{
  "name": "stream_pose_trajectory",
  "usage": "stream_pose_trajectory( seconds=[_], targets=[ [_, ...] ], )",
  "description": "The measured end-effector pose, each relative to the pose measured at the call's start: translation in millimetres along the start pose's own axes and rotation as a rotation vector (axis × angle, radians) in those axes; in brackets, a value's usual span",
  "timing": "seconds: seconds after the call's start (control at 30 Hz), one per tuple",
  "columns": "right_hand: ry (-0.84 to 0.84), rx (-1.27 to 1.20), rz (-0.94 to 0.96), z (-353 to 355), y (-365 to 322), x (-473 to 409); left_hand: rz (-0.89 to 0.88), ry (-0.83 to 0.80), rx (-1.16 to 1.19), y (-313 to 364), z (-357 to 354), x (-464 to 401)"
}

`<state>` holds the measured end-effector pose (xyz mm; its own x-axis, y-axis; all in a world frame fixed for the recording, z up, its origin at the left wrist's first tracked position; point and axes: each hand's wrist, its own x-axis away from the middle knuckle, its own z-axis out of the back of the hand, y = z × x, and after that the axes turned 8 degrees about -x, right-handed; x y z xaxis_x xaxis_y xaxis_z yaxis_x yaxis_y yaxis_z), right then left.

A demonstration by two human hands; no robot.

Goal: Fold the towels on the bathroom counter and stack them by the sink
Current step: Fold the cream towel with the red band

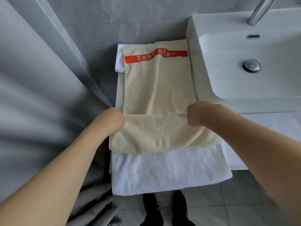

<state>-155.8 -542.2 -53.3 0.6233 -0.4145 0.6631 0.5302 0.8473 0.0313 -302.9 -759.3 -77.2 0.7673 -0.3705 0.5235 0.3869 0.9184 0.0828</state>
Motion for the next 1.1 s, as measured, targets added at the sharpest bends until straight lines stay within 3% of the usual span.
stream_pose_trajectory(
  seconds=[0.1,0.2,0.3,0.4,0.6,0.77,0.93,1.0,1.1],
  targets=[
    [0.209,-0.032,-0.022,21,-9,-32,0.074,0.14,0.335,2,2,-31],
    [0.307,-0.017,-0.049,28,-15,-64,0.134,0.107,0.705,12,-1,-56],
    [0.323,0.006,-0.075,21,-14,-94,0.171,0.068,0.83,17,-11,-80],
    [0.307,-0.024,-0.092,11,-9,-119,0.162,0.072,0.803,16,-28,-102],
    [0.243,-0.047,-0.12,17,-7,-143,0.097,0.303,0.573,19,-26,-125],
    [0.601,-0.092,-0.144,84,4,-172,0.078,0.519,0.807,47,24,-159],
    [0.806,-0.162,-0.125,146,16,-234,0.08,0.679,0.909,88,82,-245],
    [0.892,-0.257,-0.121,154,21,-265,0.077,0.683,0.809,98,79,-277],
    [0.89,-0.32,-0.099,136,21,-309,0.045,0.764,0.383,99,36,-302]
  ],
)
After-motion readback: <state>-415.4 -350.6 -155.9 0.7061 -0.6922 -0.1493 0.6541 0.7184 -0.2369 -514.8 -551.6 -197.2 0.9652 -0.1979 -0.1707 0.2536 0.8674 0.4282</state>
